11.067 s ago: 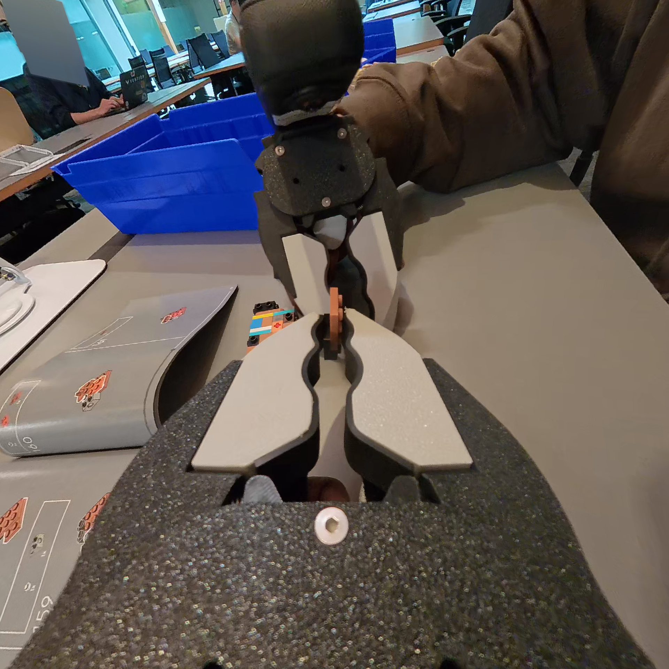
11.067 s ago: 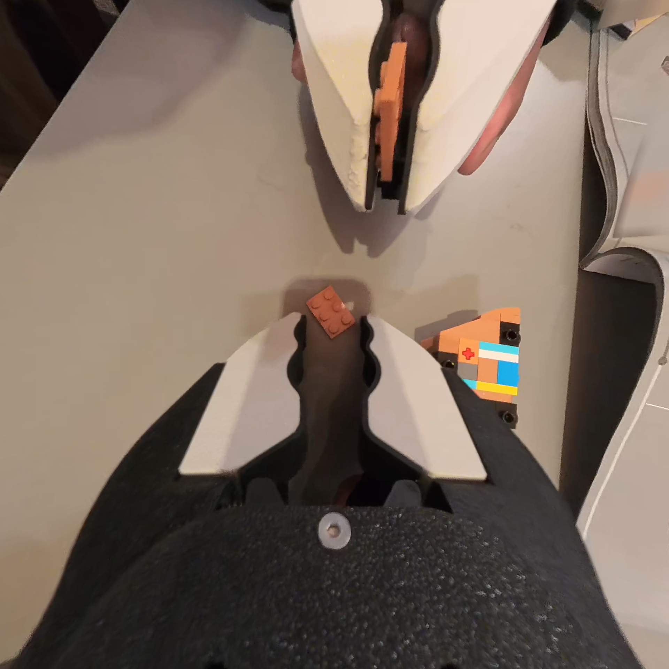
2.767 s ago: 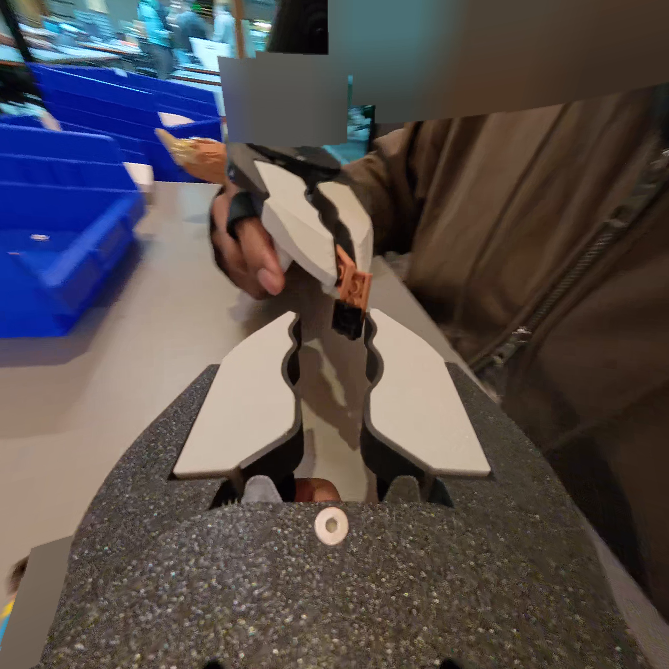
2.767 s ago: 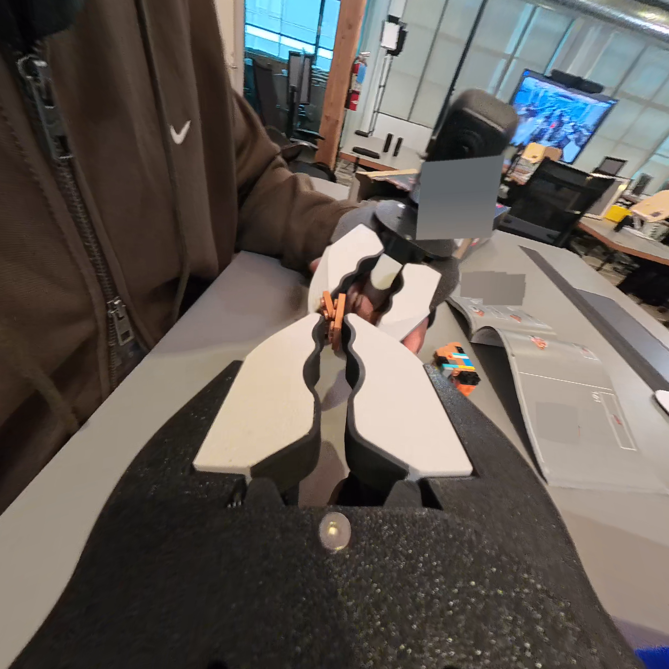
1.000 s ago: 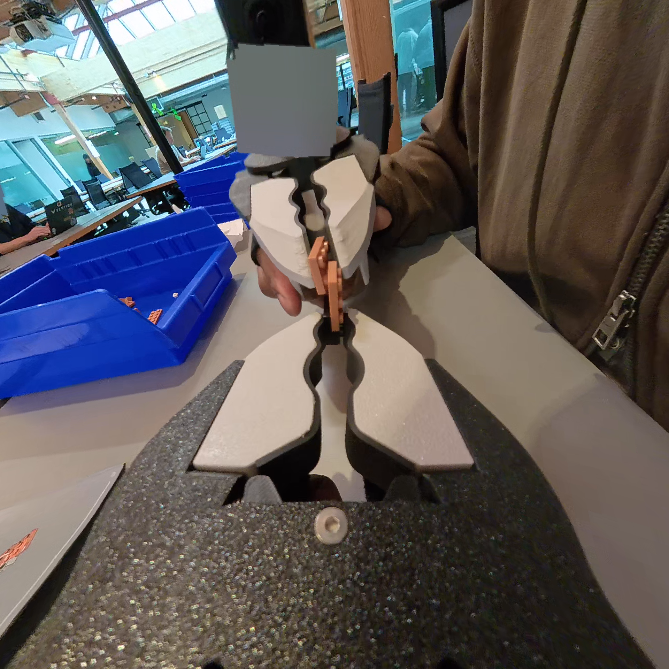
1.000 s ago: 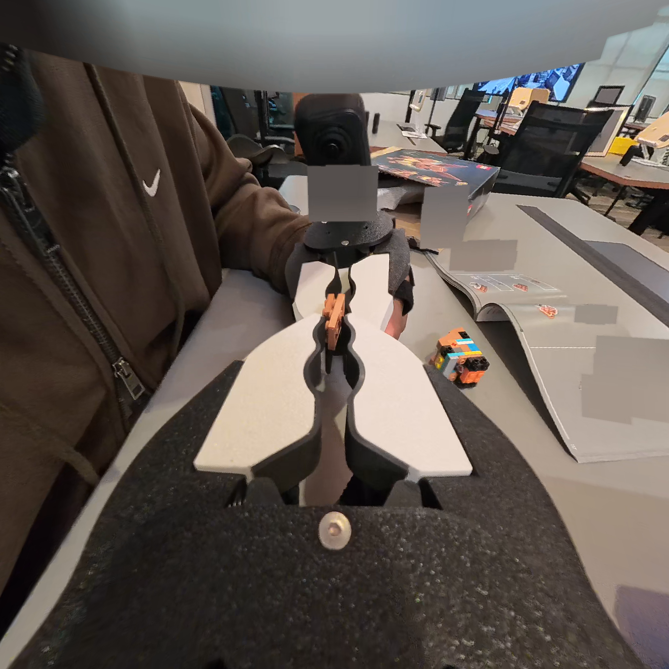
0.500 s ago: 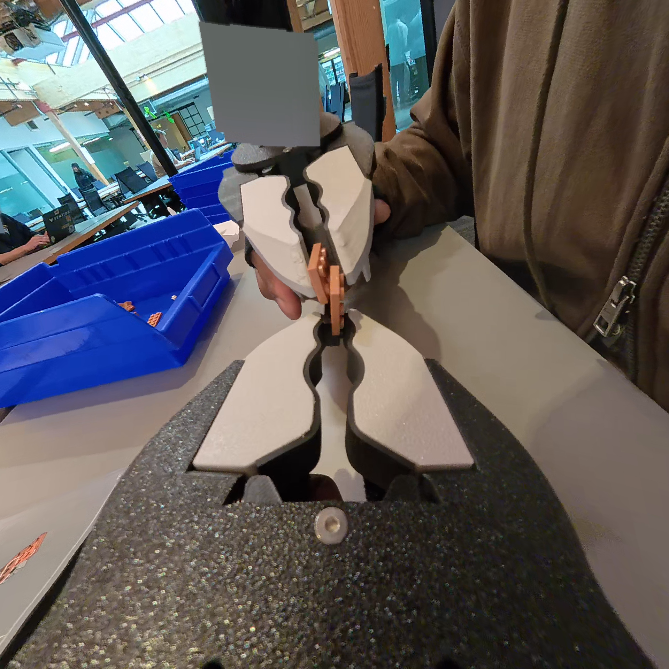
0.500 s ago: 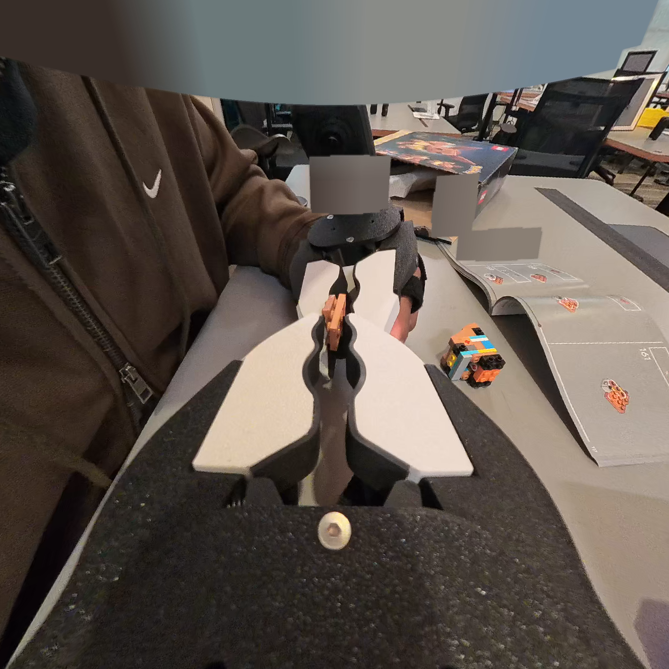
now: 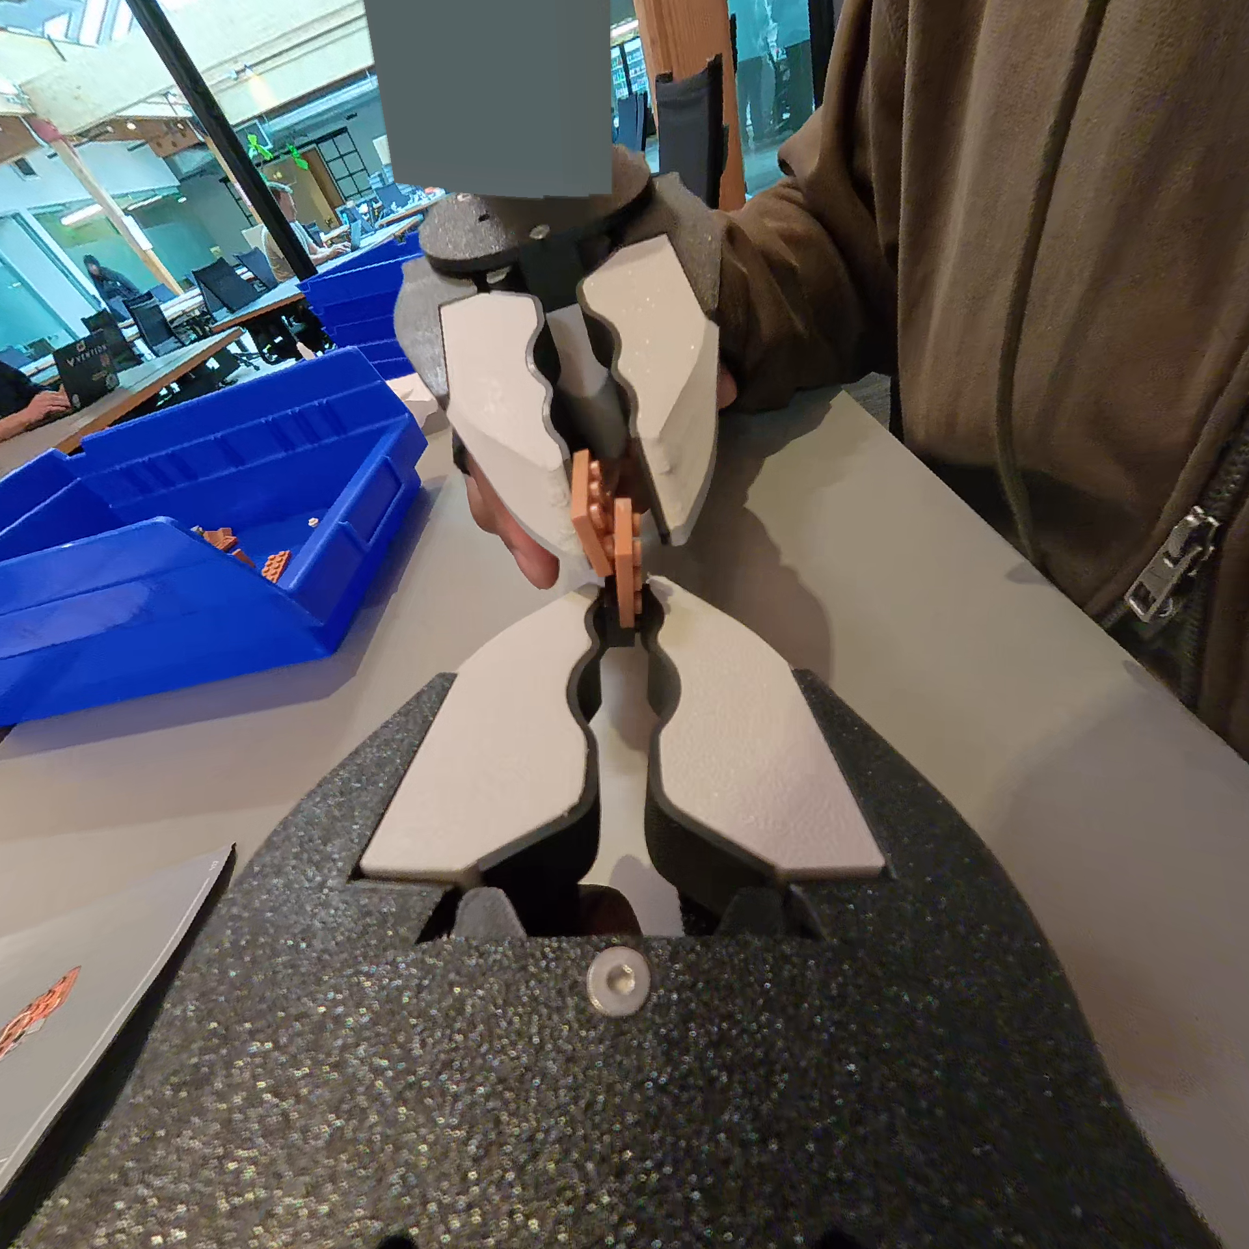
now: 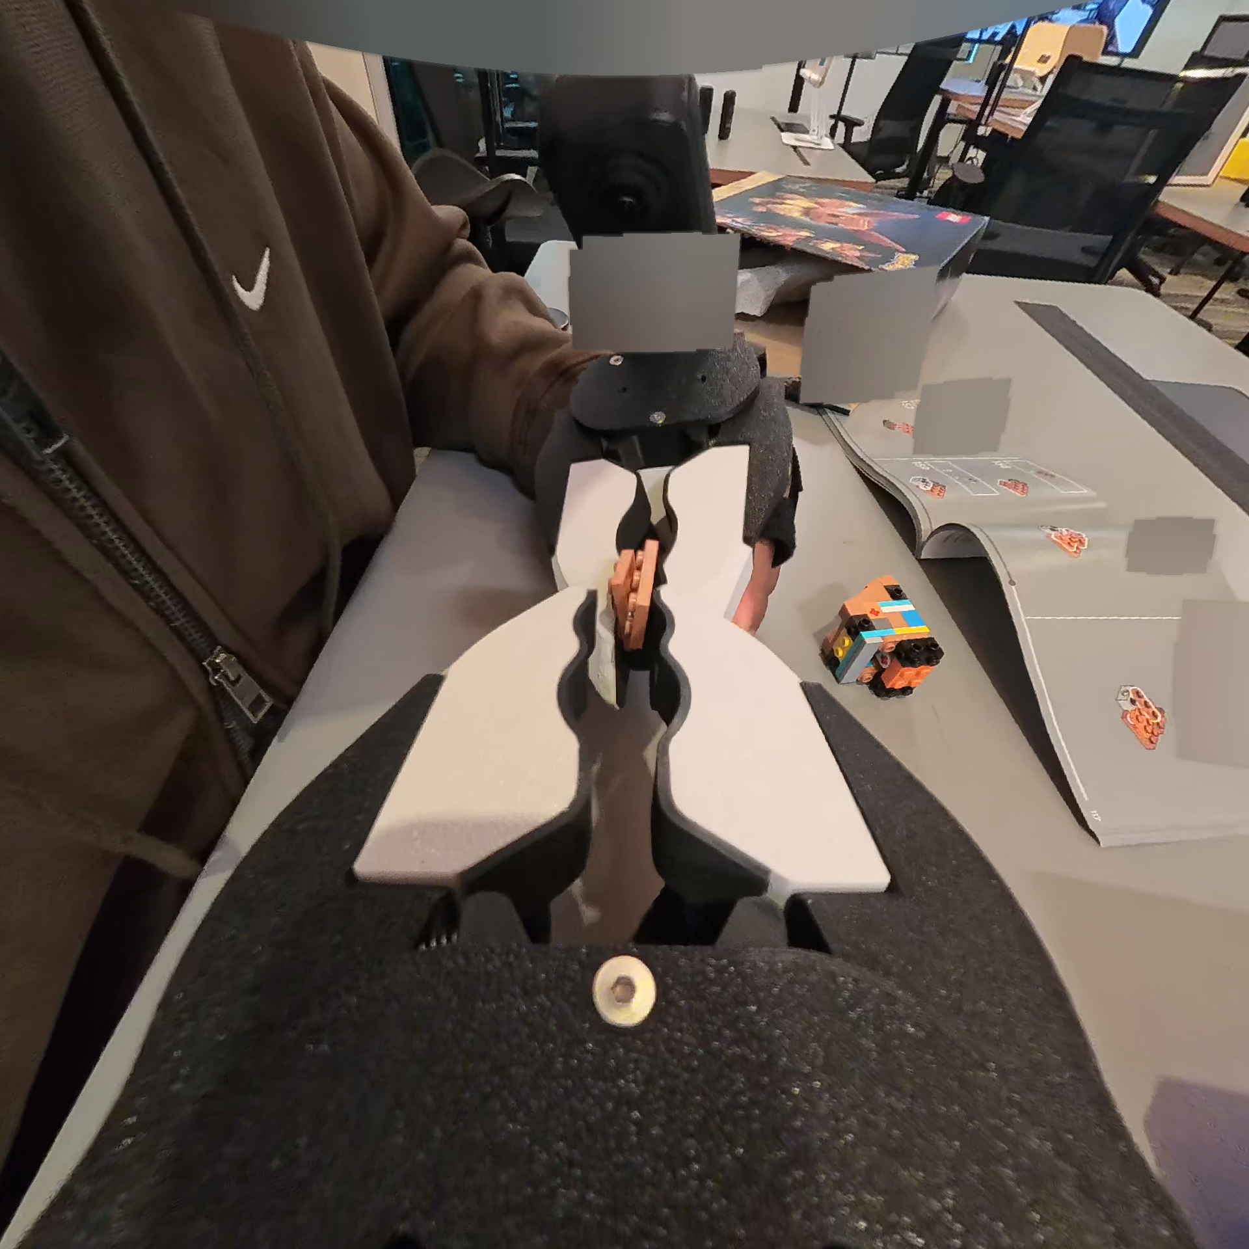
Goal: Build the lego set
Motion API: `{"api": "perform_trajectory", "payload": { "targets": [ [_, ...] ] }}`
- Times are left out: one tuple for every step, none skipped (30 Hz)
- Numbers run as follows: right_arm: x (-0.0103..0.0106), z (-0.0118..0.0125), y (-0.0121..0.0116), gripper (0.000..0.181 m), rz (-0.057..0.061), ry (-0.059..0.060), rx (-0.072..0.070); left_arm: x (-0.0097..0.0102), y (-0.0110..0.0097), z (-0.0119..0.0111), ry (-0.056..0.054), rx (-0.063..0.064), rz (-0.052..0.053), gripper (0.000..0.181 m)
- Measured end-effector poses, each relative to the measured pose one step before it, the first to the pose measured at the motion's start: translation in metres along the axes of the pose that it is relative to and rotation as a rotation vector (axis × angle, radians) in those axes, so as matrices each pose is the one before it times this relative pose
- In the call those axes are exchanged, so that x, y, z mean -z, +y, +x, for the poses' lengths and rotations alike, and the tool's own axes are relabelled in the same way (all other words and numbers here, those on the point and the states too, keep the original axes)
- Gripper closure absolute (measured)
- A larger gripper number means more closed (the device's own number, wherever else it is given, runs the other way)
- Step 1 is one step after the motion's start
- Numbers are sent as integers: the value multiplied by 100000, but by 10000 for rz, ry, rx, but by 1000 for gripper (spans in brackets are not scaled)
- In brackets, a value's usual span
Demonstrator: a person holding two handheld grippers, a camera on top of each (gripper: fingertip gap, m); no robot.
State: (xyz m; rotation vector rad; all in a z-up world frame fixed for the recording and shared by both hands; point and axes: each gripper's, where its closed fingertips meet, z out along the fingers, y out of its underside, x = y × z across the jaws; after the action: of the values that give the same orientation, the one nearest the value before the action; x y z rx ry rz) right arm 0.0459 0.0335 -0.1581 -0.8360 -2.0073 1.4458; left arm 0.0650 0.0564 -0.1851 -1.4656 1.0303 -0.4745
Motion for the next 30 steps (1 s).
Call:
{"api": "perform_trajectory", "payload": {
  "targets": [
    [20,29,-63,168,-10,55,73,9,-6,-35,-12,21,7,173],
    [24,46,-14,168,-38,73,107,13,11,-45,-16,25,-6,173],
    [-9,46,15,168,-60,90,129,1,26,-30,-8,14,-15,173],
    [-7,32,29,168,-77,88,134,-6,13,-8,-5,1,-11,173],
    [-27,39,48,168,-96,93,149,-14,22,18,3,-6,-17,173],
    [-44,16,73,168,-117,101,176,-22,41,-6,-6,-7,-32,173],
    [-56,22,102,168,-138,111,193,-25,58,-8,-9,-1,-47,173],
    [-73,23,133,168,-146,104,175,-28,64,-11,-6,1,-52,173],
    [-72,16,162,168,-146,89,163,-22,52,-7,-7,2,-41,173],
    [-77,20,190,168,-146,85,157,-10,38,-8,-3,14,-32,173],
    [-74,15,201,168,-136,76,143,-14,43,-12,2,29,-32,173],
    [-70,41,153,168,-95,80,138,-4,74,-19,8,38,-52,173],
    [-11,33,53,169,-30,65,116,2,25,-5,12,28,-21,173],
    [12,24,-7,169,4,32,64,10,-5,4,17,24,6,173],
    [12,58,-2,170,21,25,25,3,4,5,16,29,-4,173],
    [14,89,-4,172,37,43,29,6,-1,-34,-4,38,6,173],
    [13,62,-20,172,52,40,46,17,-16,-25,11,42,16,173],
    [-5,16,-20,172,55,14,34,16,-20,5,21,29,12,173],
    [-10,1,-28,172,49,4,29,10,-4,24,19,13,8,173],
    [-11,-18,-10,172,39,-5,35,9,4,25,28,26,-4,173],
    [-9,-31,-18,172,34,-11,34,3,-11,46,47,34,0,173],
    [-4,-32,-3,172,36,-20,31,0,8,33,41,35,-7,173],
    [-5,-34,8,172,27,-18,17,-13,18,38,42,38,-19,173],
    [-4,-16,11,172,23,-18,2,-5,20,12,28,35,-18,173],
    [2,5,20,172,26,-15,-15,-3,12,-8,5,37,-13,173],
    [11,15,15,172,28,4,-7,-3,8,-2,19,52,-14,173],
    [-7,9,16,172,11,-1,-16,-12,43,-2,5,38,-34,173],
    [-3,38,43,172,-16,9,-35,4,23,-64,-20,40,-16,173],
    [1,29,31,172,-2,6,-44,1,18,-13,8,41,-15,173],
    [-10,9,31,173,1,-9,-30,-6,42,-8,4,20,-34,173]
  ]
}}
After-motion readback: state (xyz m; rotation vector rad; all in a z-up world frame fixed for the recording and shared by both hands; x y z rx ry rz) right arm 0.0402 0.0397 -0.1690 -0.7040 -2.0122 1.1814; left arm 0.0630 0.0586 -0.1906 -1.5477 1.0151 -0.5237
